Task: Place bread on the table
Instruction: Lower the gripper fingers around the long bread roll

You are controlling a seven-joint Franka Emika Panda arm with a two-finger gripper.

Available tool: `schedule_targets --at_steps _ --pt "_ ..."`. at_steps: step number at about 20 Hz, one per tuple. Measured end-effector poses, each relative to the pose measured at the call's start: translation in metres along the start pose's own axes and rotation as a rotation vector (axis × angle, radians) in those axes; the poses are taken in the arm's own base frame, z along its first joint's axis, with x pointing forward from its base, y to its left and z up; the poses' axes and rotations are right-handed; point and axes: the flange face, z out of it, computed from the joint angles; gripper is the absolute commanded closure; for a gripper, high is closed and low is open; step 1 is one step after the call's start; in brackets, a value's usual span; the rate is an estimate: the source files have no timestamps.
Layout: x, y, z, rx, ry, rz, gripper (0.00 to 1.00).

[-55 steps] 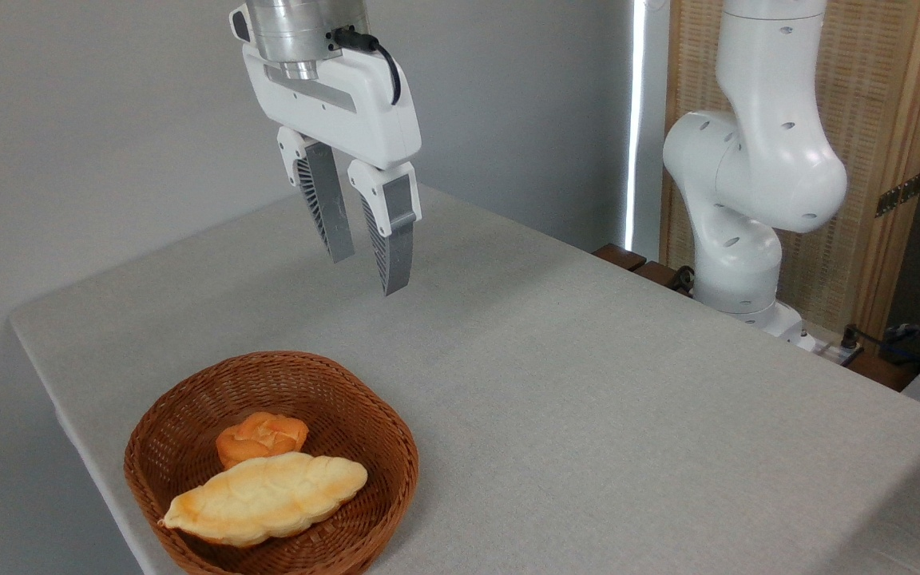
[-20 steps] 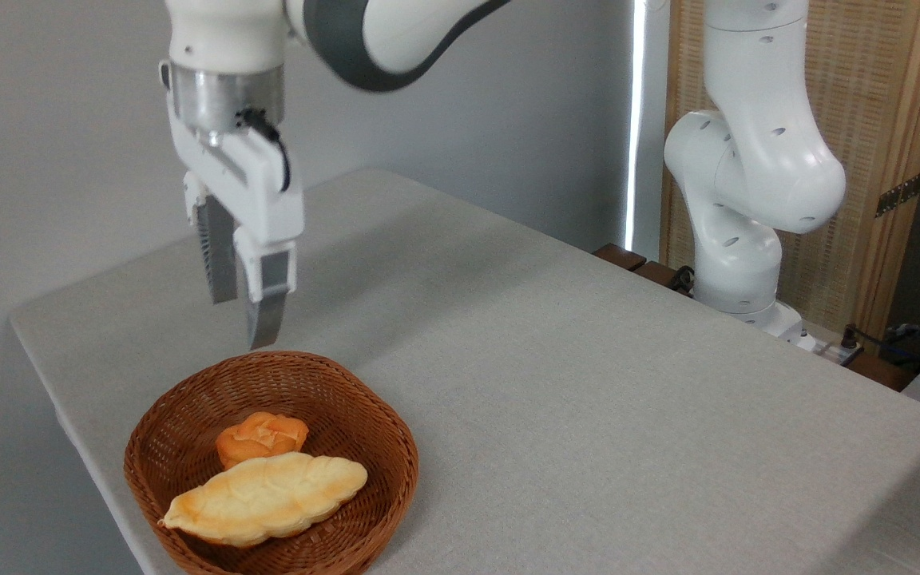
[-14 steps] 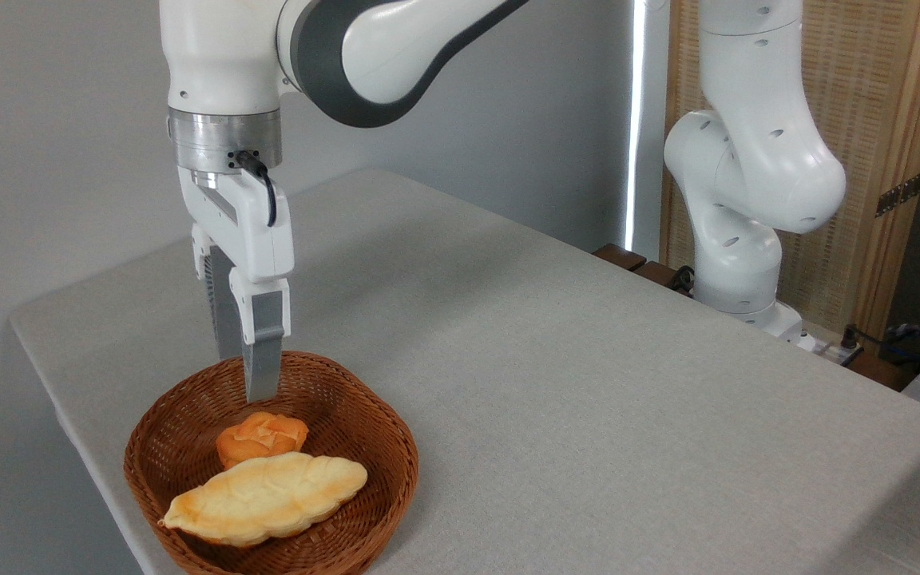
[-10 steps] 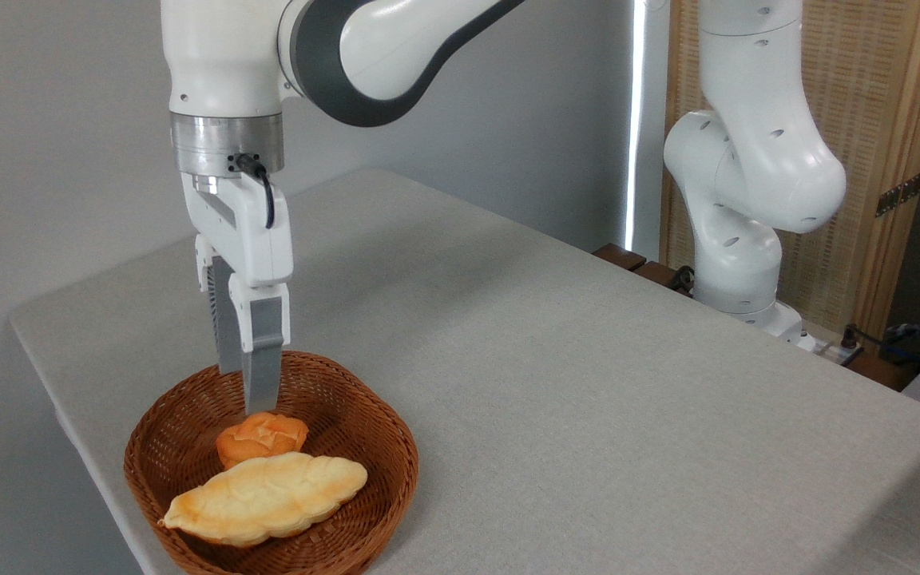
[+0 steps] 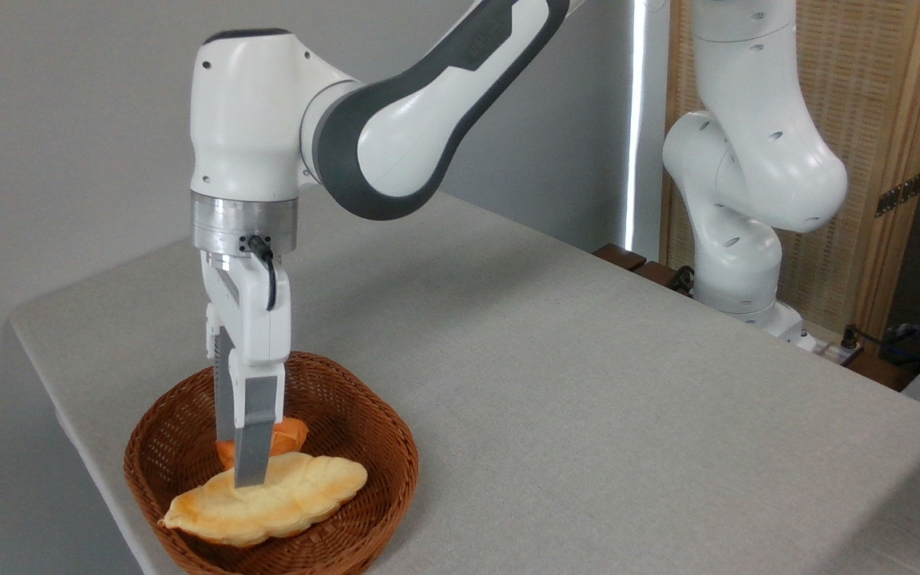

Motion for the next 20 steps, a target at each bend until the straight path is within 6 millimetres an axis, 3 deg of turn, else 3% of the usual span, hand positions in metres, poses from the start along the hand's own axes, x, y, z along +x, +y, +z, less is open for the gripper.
schedule_targets --at_steps 10,20 --pt "-0.009 -0.004 0.009 0.001 -0.013 0.127 0.0" --pt "-0.013 -0.01 0.02 0.034 0.014 0.126 0.0"
